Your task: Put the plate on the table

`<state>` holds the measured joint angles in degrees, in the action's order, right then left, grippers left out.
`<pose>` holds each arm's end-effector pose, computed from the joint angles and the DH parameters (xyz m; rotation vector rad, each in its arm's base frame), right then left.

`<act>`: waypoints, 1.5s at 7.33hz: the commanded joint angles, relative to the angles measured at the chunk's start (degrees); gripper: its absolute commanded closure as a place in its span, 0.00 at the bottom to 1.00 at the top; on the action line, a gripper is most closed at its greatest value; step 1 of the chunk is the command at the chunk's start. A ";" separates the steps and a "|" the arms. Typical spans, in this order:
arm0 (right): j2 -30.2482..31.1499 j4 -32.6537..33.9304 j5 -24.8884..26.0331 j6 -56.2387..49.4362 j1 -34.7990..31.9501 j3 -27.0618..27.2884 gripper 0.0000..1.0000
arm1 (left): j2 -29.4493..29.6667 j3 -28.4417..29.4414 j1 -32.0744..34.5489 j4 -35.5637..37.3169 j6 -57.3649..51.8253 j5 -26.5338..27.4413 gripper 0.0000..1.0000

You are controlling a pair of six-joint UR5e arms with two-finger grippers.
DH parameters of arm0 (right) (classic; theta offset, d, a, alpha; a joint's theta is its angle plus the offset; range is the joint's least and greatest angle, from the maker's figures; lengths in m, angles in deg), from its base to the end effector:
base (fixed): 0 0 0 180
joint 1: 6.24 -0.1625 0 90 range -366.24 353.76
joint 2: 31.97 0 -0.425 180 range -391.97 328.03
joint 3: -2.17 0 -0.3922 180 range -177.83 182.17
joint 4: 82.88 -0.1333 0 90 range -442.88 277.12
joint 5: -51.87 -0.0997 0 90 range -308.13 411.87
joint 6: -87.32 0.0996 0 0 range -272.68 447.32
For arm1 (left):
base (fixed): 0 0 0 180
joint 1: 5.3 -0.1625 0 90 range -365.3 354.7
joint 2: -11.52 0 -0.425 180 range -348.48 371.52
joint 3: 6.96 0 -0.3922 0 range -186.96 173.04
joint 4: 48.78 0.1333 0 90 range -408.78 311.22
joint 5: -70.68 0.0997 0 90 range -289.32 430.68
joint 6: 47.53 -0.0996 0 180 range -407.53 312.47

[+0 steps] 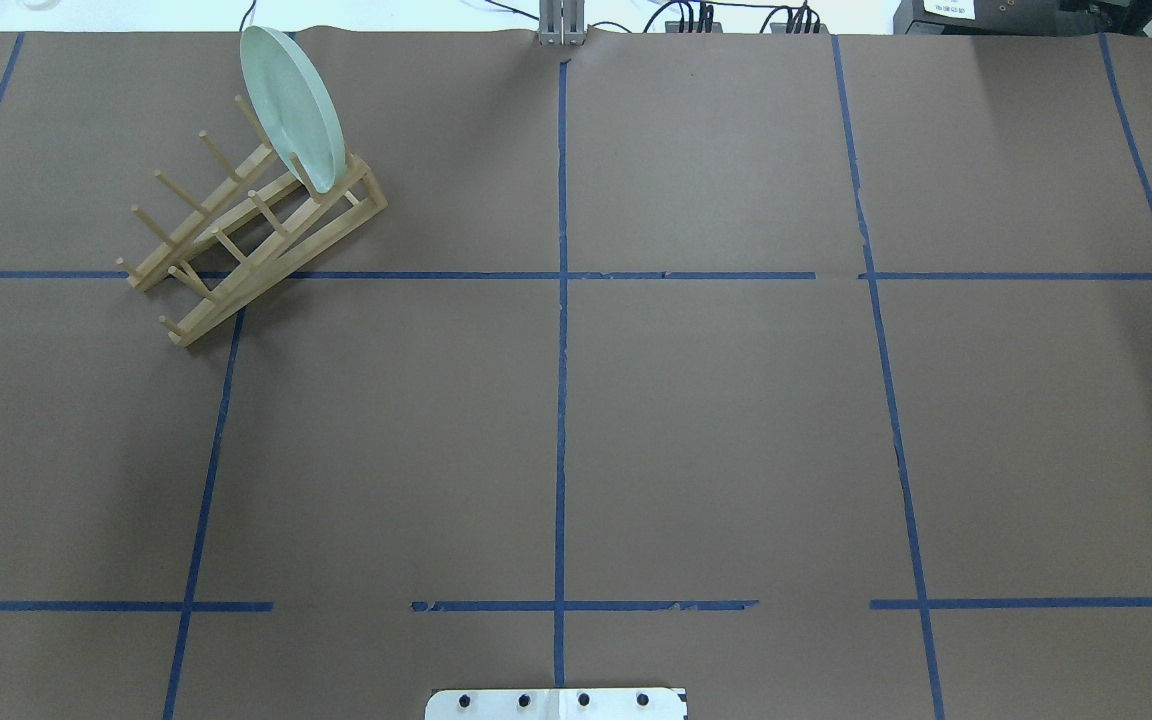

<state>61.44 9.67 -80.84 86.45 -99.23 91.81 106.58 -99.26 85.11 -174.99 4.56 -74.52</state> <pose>0.0895 -0.4531 0.6963 -0.0800 -0.7479 0.0764 -0.0554 -0.5375 0.5081 0.2315 1.1322 -0.4476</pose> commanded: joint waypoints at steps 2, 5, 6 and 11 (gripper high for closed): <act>-0.07 0.00 0.00 0.00 0.00 0.00 0.00 | 11.44 6.69 -14.21 -20.93 32.27 16.49 0.00; -0.07 0.00 0.00 0.00 0.00 0.00 0.00 | 19.79 12.66 -23.16 -34.69 60.68 28.99 0.00; 0.02 0.00 0.00 0.00 0.00 0.00 0.00 | 21.38 14.06 -25.43 -35.49 61.19 31.79 0.00; 0.02 0.00 0.00 0.00 0.00 0.00 0.00 | 27.28 21.02 -29.76 -35.15 61.55 34.01 0.11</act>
<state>61.46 9.67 -80.84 86.44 -99.23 91.81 132.97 -79.15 55.67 -210.22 66.03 -40.86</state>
